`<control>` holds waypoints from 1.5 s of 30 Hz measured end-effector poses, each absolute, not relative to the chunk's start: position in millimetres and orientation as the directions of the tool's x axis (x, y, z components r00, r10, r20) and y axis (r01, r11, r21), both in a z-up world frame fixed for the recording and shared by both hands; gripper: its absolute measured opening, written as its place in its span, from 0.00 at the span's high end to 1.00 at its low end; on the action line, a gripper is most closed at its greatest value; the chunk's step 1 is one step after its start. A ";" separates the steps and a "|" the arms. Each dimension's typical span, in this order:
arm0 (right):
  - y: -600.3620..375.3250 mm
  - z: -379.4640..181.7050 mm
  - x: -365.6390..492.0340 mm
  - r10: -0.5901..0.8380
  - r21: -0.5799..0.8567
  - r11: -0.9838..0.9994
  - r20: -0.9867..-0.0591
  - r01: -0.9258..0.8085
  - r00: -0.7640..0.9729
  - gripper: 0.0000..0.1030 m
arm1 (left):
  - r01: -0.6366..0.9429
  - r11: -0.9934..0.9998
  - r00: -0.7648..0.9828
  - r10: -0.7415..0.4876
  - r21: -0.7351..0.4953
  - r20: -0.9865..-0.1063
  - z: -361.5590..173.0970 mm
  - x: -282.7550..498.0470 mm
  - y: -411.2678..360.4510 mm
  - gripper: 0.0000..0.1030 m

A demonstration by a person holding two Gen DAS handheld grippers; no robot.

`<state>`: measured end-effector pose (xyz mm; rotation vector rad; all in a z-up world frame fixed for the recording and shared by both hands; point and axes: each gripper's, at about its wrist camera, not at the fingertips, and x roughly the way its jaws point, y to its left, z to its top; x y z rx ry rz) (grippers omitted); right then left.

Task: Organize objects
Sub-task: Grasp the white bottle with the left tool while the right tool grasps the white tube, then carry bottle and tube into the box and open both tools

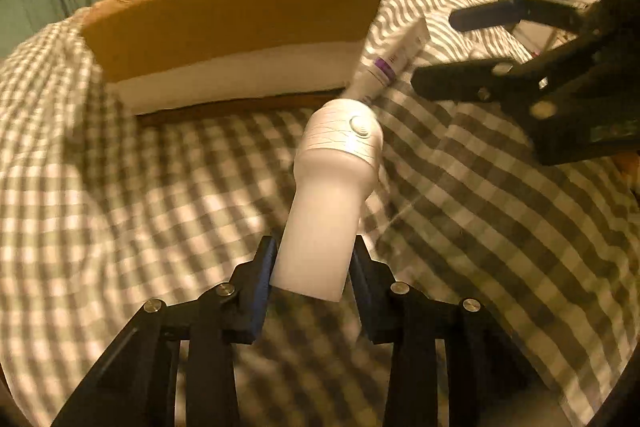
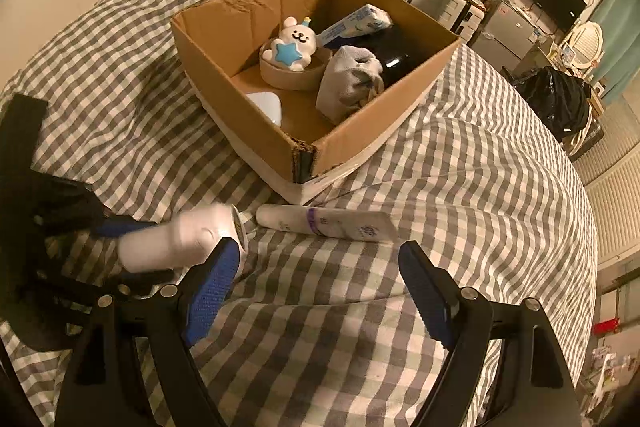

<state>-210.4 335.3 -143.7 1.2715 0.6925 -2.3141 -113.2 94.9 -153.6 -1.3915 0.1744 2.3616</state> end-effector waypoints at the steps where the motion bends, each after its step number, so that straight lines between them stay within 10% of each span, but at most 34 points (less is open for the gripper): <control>1: 333.5 -144.1 -211.2 -0.111 -0.228 -0.791 -0.859 0.568 -0.500 0.21 | -0.379 -0.922 -0.438 0.256 -0.081 -0.861 -149.6 -111.5 90.3 0.65; 18: 288.4 -187.6 -241.0 0.005 -0.346 -0.591 -0.905 0.729 -0.425 0.22 | -0.278 -0.954 -0.485 0.238 -0.110 -0.842 -134.8 -127.0 44.0 0.67; 21: 285.1 -200.7 -242.2 0.053 -0.356 -0.562 -0.917 0.747 -0.396 0.50 | -0.275 -0.954 -0.483 0.247 -0.122 -0.840 -134.4 -126.4 42.5 0.67; 28: 276.7 -197.0 -227.6 0.094 -0.396 -0.525 -0.907 0.753 -0.411 0.76 | -0.265 -0.957 -0.499 0.239 -0.116 -0.833 -126.1 -118.6 40.6 0.67; 45: 245.6 -103.1 -142.7 -0.007 -0.392 -0.623 -0.863 0.677 -0.505 0.86 | -0.232 -0.967 -0.576 0.225 -0.107 -0.786 -77.4 -74.5 8.7 0.69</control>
